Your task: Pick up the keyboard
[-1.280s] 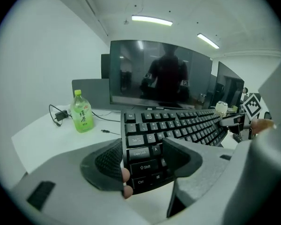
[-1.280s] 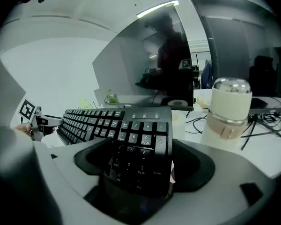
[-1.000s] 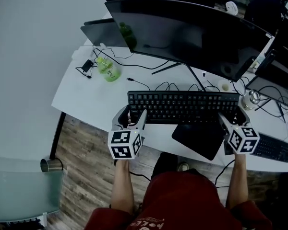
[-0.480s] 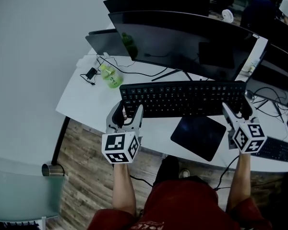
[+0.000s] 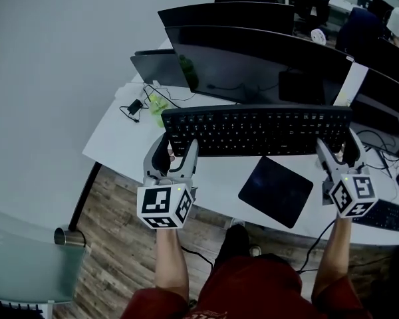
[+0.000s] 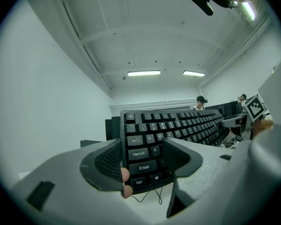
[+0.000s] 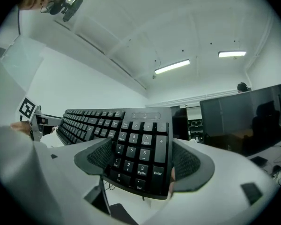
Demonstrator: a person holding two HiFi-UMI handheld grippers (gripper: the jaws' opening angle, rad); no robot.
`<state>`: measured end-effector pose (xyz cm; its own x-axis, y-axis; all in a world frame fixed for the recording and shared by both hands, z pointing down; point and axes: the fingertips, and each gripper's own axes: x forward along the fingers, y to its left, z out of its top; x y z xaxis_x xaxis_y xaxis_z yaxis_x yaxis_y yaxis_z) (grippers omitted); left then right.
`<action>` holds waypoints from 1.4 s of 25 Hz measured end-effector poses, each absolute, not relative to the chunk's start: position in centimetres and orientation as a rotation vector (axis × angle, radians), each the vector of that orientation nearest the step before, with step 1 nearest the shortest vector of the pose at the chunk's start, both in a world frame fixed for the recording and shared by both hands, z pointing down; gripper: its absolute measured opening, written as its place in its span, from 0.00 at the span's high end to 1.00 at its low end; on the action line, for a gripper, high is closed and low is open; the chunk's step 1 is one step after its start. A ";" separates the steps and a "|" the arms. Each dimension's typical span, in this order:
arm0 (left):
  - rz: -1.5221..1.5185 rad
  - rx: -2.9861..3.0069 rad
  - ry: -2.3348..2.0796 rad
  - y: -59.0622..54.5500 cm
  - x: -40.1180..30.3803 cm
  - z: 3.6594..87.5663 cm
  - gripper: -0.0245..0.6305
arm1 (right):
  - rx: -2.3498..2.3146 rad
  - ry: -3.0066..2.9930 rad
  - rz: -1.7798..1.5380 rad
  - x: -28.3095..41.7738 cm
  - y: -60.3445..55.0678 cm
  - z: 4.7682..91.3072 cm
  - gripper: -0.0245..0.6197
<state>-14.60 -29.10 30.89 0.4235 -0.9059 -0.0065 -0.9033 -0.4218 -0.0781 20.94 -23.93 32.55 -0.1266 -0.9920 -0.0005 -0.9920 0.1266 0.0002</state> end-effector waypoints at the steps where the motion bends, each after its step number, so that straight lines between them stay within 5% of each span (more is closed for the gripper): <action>1: -0.036 -2.580 1.647 -29.0 -15.1 30.4 0.54 | -2.069 2.353 0.029 20.5 -23.9 31.9 0.34; 14: 0.185 -2.364 1.570 -25.1 -15.7 25.3 0.54 | -1.938 2.233 0.365 19.8 -21.0 26.8 0.34; 35: 0.211 -2.384 1.563 -25.5 -15.7 25.6 0.54 | -1.971 2.223 0.384 19.6 -20.7 26.5 0.34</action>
<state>-15.70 -25.46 25.55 0.4035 -0.8732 -0.2733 -0.9144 -0.3744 -0.1540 19.62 -20.66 26.48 -0.1284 -0.9527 -0.2755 -0.9899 0.1062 0.0940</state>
